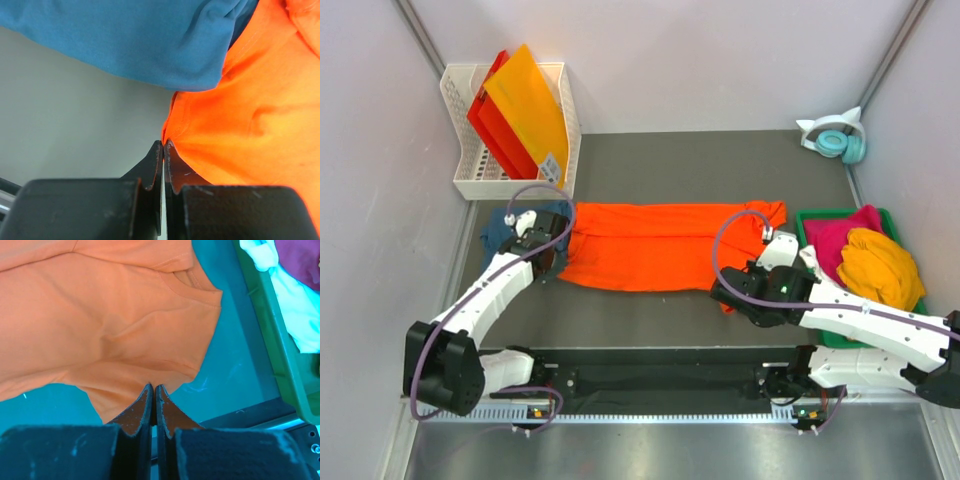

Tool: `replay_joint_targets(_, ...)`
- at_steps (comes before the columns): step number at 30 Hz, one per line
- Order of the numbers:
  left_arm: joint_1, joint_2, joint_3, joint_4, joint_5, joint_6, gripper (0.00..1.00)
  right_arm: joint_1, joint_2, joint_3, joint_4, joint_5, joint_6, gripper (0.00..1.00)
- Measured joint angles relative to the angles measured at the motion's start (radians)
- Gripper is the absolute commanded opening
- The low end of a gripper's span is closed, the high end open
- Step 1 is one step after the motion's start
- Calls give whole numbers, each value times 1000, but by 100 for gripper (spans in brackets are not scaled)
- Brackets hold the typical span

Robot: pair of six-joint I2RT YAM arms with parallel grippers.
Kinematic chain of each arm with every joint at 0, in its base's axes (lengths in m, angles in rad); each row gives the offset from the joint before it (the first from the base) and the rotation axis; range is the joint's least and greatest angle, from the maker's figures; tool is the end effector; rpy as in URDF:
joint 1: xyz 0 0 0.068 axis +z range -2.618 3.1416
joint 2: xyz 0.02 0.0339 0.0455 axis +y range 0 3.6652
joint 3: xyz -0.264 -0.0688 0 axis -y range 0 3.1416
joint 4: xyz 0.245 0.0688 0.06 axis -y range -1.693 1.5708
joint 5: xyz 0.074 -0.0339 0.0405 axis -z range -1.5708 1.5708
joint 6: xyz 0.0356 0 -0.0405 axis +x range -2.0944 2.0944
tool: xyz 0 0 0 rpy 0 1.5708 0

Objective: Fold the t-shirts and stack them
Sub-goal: Fold the tshirt

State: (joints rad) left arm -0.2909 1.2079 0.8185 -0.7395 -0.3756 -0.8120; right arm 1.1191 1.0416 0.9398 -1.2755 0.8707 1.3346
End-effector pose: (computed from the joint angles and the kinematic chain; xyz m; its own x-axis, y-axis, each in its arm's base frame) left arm 0.2160 -0.0510 0.2260 -0.6804 -0.5010 -0.5349 -0.5482 0.8323 -0.0822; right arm 0.0922 0.1277 0.2811 -0.6014 0.1955 -0.7747 0.2958 0.9552 0.0113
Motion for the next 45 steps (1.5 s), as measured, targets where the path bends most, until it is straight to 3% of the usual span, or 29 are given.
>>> replay_joint_targets(7,0,-2,26,-14,-21,0,0,0,-15,13,-3,23,-18,0)
replay_joint_targets(15,-1,-2,65,-18,-38,-1,0,-10,-23,138,12,115,-134,0)
replay_joint_targets(26,-1,13,64,-20,-37,-5,0,-93,172,266,266,97,-493,0)
replay_joint_targets(30,-2,13,64,-23,-37,-5,0,-93,186,239,274,72,-483,0)
replay_joint_targets(39,-3,12,49,-25,-35,-10,0,-95,-41,72,148,50,-299,0)
replay_joint_targets(45,-3,14,24,-26,-25,-26,0,-96,-59,27,116,29,-252,0)
